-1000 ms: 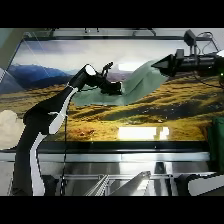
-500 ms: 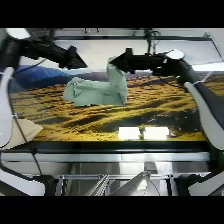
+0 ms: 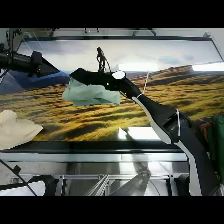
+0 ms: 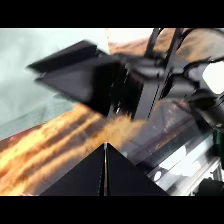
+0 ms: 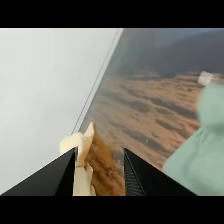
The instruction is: Fold the shirts.
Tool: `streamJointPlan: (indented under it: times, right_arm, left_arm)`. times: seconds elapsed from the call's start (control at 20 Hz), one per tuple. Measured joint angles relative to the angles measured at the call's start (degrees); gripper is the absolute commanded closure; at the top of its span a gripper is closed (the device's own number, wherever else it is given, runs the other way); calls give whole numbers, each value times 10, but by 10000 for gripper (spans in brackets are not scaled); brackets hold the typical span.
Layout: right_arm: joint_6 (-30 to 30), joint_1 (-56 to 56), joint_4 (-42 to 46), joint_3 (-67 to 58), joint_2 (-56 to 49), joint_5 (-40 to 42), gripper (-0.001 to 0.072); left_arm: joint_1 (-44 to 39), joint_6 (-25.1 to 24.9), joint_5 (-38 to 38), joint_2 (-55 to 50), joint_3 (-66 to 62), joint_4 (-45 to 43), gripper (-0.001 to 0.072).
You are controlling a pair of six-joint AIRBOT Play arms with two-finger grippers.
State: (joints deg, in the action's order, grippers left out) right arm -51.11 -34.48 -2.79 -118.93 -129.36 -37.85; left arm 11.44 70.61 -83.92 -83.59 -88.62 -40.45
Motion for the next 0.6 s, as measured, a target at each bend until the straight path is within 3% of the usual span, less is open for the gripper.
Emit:
streamJointPlan:
  times: [0.05, 0.15, 0.2, 0.25, 0.45, 0.6]
  right_arm:
    - [26, 2, -20, 2, -1, -9, 610]
    - [59, 19, -46, 5, 2, -53, 615]
    - [63, 35, -51, 5, 6, -82, 678]
    - [62, 56, -53, 6, 11, -113, 695]
    - [5, 153, -16, 30, 37, -267, 696]
    - [-49, 220, 59, 75, 70, -361, 696]
  left_arm:
    - [1, -5, 10, 7, 18, 0, 690]
    - [1, -13, 25, 15, 50, 0, 690]
    - [1, -17, 30, 18, 62, 1, 690]
    - [0, -20, 33, 20, 72, 2, 690]
    - [6, -42, 20, 26, 92, 29, 691]
    - [17, -52, 7, 42, 105, 44, 691]
